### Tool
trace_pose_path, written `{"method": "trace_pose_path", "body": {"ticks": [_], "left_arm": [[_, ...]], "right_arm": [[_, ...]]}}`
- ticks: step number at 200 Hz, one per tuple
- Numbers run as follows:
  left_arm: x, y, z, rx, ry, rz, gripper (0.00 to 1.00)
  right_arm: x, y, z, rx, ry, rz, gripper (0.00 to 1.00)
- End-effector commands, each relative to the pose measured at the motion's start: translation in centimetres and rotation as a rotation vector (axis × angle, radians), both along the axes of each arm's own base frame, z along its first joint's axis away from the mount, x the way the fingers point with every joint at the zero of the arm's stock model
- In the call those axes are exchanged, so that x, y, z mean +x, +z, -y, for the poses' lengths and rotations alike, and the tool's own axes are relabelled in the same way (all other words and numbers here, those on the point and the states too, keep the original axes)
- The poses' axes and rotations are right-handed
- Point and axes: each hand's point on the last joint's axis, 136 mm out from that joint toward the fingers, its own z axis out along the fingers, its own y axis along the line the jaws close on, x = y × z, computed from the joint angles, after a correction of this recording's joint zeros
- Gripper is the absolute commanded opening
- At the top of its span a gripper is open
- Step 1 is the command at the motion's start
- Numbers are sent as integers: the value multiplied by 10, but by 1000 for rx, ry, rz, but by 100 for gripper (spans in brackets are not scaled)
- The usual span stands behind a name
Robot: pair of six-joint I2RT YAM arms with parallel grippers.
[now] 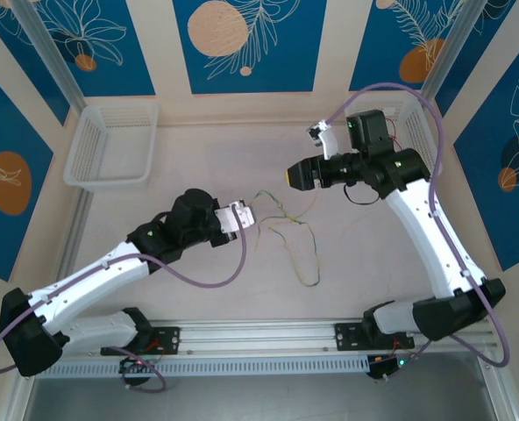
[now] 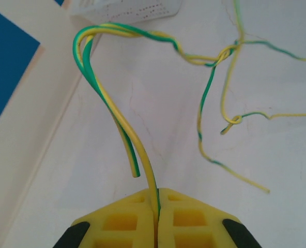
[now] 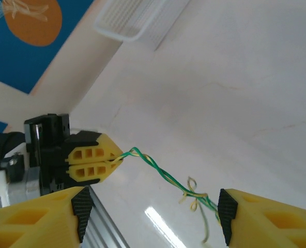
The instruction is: Untangle the cables
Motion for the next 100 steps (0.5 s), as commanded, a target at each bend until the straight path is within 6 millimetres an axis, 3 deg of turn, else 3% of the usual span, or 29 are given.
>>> {"method": "trace_pose_path", "body": {"ticks": [1, 34, 57, 100], "left_arm": [[-4, 16, 12, 35, -100, 178, 0], [-13, 13, 17, 91, -180, 282, 0], [-10, 17, 14, 83, -162, 335, 0], [-8, 18, 12, 94, -150, 355, 0]], "right_arm": [[-21, -10, -12, -22, 122, -113, 68], [-31, -13, -46, 31, 259, -204, 68], [-36, -21, -65, 61, 322, -286, 62], [-57, -40, -77, 12, 392, -360, 59]]}}
